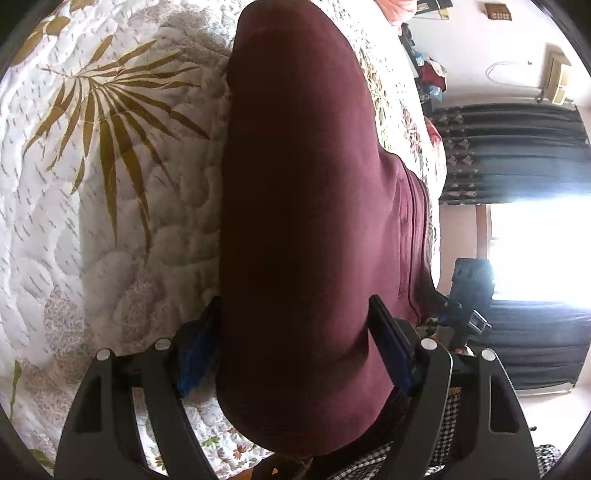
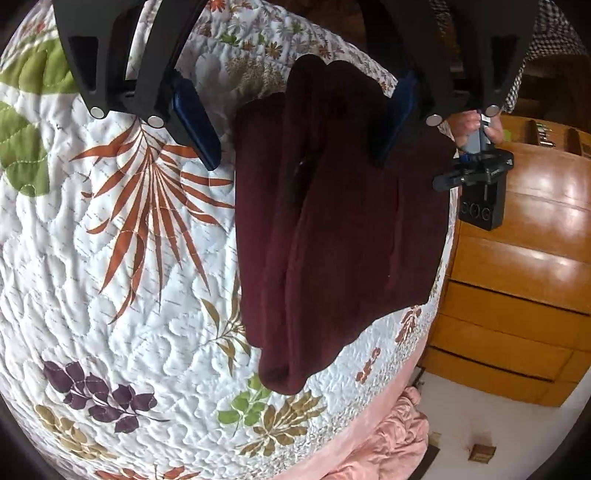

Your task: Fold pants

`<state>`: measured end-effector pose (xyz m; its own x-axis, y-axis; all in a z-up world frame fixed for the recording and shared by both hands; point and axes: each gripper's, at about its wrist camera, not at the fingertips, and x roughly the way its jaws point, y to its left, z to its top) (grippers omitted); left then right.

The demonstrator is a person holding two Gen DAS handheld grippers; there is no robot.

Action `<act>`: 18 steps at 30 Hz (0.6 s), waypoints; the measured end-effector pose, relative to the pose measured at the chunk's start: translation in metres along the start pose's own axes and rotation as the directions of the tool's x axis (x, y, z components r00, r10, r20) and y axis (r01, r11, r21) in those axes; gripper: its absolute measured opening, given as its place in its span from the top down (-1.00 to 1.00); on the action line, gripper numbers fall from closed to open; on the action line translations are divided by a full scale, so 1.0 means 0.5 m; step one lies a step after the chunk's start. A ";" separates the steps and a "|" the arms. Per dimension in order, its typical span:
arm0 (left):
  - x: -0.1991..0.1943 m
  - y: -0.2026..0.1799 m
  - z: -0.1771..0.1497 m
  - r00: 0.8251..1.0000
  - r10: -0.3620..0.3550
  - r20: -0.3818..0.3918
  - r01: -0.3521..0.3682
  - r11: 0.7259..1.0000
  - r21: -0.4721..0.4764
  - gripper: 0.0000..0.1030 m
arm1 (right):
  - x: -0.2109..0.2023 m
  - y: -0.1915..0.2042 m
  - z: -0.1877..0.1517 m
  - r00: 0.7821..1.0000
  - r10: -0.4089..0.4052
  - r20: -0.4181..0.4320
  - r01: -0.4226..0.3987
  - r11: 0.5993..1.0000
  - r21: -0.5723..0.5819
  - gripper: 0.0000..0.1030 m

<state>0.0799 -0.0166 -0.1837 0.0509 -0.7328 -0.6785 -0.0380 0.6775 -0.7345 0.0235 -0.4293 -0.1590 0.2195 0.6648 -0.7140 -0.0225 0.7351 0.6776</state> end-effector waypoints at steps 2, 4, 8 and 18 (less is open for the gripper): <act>0.007 -0.008 0.004 1.000 0.002 -0.002 -0.002 1.000 0.005 -0.49 | 0.003 0.001 -0.001 1.000 0.002 -0.007 -0.002 1.000 -0.007 -0.66; 0.014 -0.020 0.007 1.000 0.012 -0.008 -0.012 1.000 0.019 -0.49 | 0.009 0.001 0.001 1.000 0.005 -0.015 -0.006 1.000 -0.009 -0.70; 0.024 -0.029 0.015 1.000 0.027 -0.014 -0.027 0.999 0.042 -0.49 | 0.032 0.006 0.007 0.999 0.013 -0.035 -0.014 1.000 -0.021 -0.79; 0.028 -0.039 0.007 0.999 0.039 0.038 -0.041 0.998 0.055 -0.04 | 0.043 0.052 0.013 0.999 0.016 -0.034 -0.019 0.997 -0.079 -0.30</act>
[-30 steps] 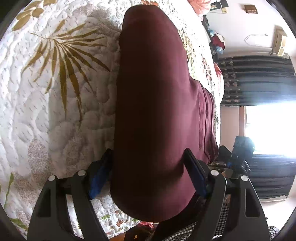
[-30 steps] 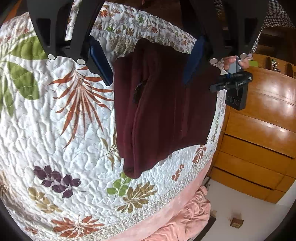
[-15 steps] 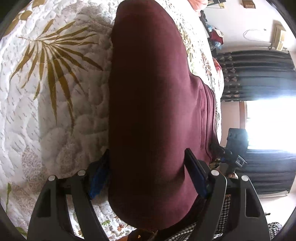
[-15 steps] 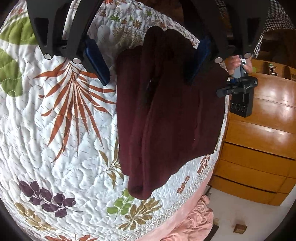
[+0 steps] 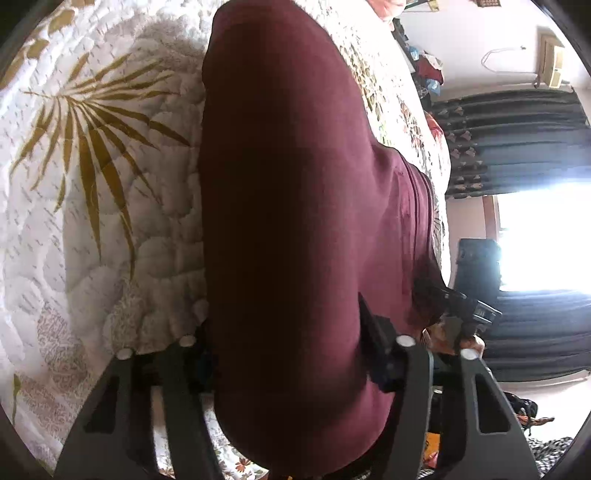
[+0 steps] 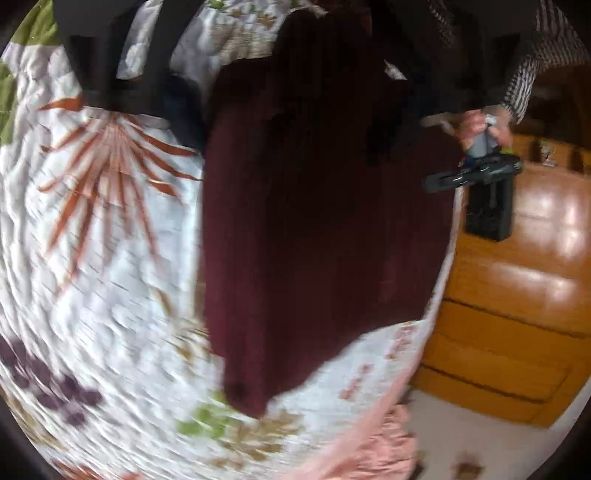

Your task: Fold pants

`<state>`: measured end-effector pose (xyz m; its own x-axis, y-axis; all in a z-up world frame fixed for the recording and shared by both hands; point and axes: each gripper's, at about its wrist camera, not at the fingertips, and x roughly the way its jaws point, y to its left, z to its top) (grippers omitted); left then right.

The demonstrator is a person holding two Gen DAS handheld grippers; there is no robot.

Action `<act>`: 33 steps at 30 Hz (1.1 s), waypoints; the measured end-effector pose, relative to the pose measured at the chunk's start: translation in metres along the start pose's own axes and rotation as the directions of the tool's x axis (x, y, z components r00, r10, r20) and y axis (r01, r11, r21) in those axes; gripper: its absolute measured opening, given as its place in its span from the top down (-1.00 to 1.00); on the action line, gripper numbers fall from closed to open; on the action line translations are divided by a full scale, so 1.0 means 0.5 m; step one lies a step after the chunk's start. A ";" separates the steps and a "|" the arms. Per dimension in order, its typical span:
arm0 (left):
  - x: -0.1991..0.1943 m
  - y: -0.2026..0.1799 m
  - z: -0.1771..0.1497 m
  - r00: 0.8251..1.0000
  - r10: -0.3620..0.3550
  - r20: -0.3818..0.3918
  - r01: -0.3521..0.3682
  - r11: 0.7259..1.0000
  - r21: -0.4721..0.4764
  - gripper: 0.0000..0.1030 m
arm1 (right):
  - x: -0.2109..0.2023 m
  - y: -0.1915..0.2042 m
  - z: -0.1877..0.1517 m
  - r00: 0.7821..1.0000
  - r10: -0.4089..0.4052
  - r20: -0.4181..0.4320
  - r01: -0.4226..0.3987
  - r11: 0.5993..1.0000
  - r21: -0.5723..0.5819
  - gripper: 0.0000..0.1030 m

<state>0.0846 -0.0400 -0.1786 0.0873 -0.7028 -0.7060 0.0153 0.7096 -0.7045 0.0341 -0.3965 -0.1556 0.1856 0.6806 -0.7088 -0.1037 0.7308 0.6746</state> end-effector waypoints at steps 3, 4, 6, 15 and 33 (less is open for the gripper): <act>-0.008 -0.005 -0.007 0.999 0.000 0.037 -0.001 1.000 0.004 0.11 | -0.020 0.018 -0.006 1.000 0.014 0.025 -0.014 1.000 -0.011 0.10; -0.013 -0.006 -0.010 0.999 -0.003 0.050 0.003 1.000 0.003 0.16 | -0.027 0.021 -0.008 0.999 0.027 0.035 -0.027 1.000 -0.008 0.13; -0.024 -0.009 -0.013 0.996 -0.037 0.079 0.038 0.999 -0.009 0.22 | -0.045 0.038 -0.010 0.997 0.053 0.058 -0.052 0.999 -0.012 0.21; -0.089 -0.111 0.024 0.966 -0.142 0.215 0.125 0.988 0.092 0.30 | -0.135 0.154 0.038 0.989 0.045 0.144 -0.023 0.988 -0.150 0.27; -0.067 -0.060 0.226 0.948 0.041 0.317 -0.081 0.990 0.115 0.28 | -0.022 0.095 0.272 0.992 -0.044 0.115 0.062 0.984 -0.167 0.19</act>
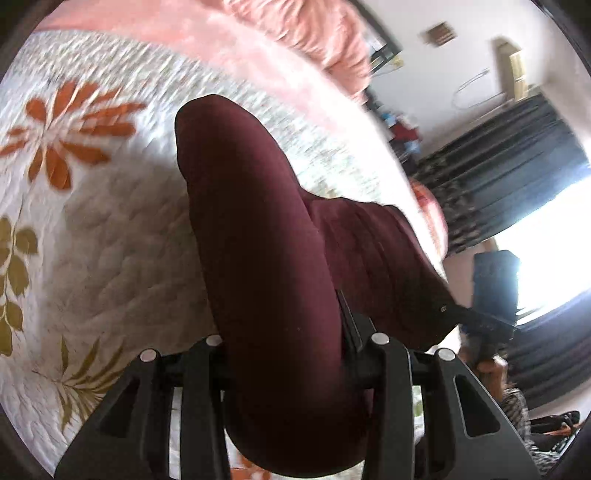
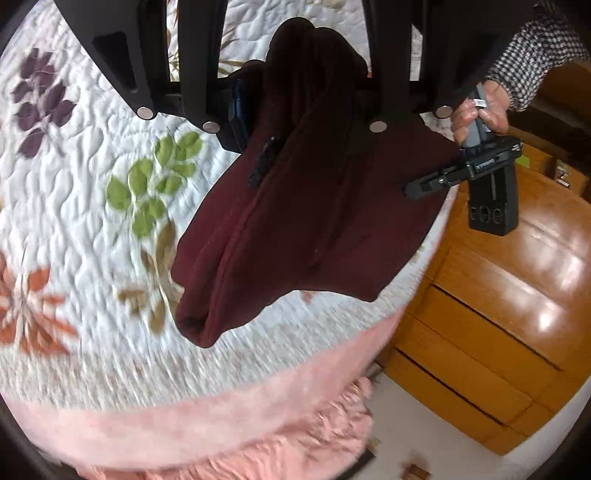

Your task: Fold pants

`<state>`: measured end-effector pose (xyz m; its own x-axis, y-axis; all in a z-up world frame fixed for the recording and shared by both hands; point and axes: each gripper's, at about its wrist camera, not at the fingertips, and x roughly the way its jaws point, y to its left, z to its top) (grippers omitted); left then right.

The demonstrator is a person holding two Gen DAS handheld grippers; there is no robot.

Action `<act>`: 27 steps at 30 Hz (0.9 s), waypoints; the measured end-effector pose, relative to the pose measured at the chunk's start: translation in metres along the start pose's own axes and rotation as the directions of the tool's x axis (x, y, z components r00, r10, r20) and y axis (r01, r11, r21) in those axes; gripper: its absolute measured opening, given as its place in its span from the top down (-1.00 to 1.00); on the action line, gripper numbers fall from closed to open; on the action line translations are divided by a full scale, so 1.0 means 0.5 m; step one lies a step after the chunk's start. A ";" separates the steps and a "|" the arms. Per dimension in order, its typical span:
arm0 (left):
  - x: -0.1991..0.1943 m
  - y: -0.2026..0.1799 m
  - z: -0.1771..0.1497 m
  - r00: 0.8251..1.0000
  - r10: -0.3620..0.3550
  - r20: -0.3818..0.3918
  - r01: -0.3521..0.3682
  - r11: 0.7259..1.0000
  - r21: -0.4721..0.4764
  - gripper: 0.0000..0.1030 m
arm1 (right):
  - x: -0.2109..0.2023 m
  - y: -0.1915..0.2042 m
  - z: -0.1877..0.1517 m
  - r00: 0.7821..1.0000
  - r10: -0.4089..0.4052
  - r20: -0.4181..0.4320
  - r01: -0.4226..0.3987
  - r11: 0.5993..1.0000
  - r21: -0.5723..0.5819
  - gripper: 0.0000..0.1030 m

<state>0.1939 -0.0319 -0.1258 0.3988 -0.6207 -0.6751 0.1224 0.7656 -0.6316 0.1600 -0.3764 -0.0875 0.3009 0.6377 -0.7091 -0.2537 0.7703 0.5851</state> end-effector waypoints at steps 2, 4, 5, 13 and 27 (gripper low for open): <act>0.010 0.028 -0.008 1.000 -0.006 -0.010 0.006 1.000 -0.024 0.24 | 0.022 -0.032 -0.016 1.000 -0.009 -0.021 0.010 0.999 0.046 0.01; 0.015 0.051 -0.019 1.000 -0.008 -0.017 0.007 0.999 -0.040 0.18 | 0.037 -0.060 -0.037 0.999 0.005 -0.037 -0.002 0.997 0.077 -0.20; 0.018 0.056 -0.019 1.000 -0.004 -0.013 0.003 0.999 -0.035 0.13 | 0.039 -0.067 -0.042 0.999 -0.005 -0.045 0.008 0.997 0.083 -0.45; -0.029 0.057 -0.022 0.994 0.110 -0.017 -0.111 0.994 -0.024 -0.32 | -0.053 -0.060 -0.100 0.997 -0.065 0.042 0.059 0.991 0.118 -0.62; -0.062 -0.033 -0.089 0.948 0.316 0.043 -0.317 0.948 0.029 -0.50 | -0.043 0.023 -0.124 0.993 -0.118 -0.002 0.118 0.989 0.084 0.32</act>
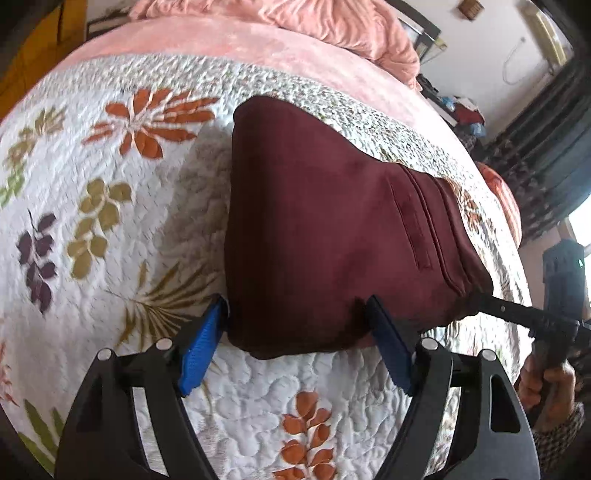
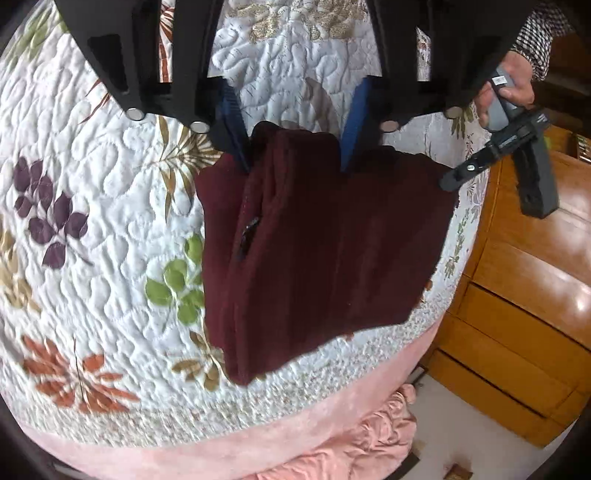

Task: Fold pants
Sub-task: 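Open the right tool to release the bundle and lift both tools away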

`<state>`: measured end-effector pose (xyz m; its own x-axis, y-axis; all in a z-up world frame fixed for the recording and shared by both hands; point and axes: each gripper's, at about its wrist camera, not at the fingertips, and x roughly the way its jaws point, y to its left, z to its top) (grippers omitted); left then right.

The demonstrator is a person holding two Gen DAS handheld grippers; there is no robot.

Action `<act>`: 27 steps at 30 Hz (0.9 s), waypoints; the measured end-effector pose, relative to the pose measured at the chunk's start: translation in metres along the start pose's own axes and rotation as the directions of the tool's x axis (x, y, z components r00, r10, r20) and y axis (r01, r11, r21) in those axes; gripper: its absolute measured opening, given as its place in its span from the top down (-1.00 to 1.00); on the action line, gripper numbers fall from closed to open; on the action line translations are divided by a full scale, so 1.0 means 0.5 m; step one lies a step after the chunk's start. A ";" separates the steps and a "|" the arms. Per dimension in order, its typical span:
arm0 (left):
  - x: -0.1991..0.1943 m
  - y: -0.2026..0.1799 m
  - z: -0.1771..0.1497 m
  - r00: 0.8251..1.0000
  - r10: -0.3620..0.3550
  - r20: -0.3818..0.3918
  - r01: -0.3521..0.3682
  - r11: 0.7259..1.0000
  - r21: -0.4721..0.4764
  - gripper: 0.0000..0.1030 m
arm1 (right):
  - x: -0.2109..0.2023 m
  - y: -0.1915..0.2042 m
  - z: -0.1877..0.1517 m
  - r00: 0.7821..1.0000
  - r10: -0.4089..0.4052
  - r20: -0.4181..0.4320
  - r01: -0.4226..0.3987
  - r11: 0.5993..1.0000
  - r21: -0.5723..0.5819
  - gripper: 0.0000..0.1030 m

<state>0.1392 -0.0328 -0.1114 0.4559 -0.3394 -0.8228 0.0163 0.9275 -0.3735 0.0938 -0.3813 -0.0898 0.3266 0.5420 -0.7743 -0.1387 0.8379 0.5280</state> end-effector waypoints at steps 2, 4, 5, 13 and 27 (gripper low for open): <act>0.001 -0.003 0.001 1.000 -0.004 0.006 0.004 1.000 -0.002 -0.55 | -0.022 0.009 0.009 0.999 -0.002 0.037 0.003 1.000 -0.019 0.34; 0.008 -0.013 -0.001 1.000 0.011 0.009 -0.011 1.000 0.019 -0.61 | -0.020 0.005 0.006 0.999 -0.040 0.024 0.041 0.999 -0.014 0.34; 0.017 -0.014 -0.002 1.000 0.018 -0.001 -0.018 1.000 0.020 -0.62 | 0.001 -0.002 0.008 0.997 -0.082 -0.006 0.082 0.996 -0.018 0.33; 0.017 0.002 -0.013 1.000 0.031 -0.003 -0.031 0.999 -0.034 -0.72 | 0.011 -0.010 -0.007 0.997 -0.081 -0.004 0.081 0.997 0.005 -0.16; -0.111 -0.059 -0.076 0.979 0.205 0.011 -0.205 0.975 0.083 -0.85 | -0.075 0.079 -0.102 0.954 -0.294 0.063 0.296 0.955 -0.010 -0.87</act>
<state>0.0797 -0.0472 -0.0713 0.4590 -0.1402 -0.8773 -0.0036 0.9872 -0.1597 0.0282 -0.3651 -0.0578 0.4109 0.2661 -0.8720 -0.0453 0.9612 0.2720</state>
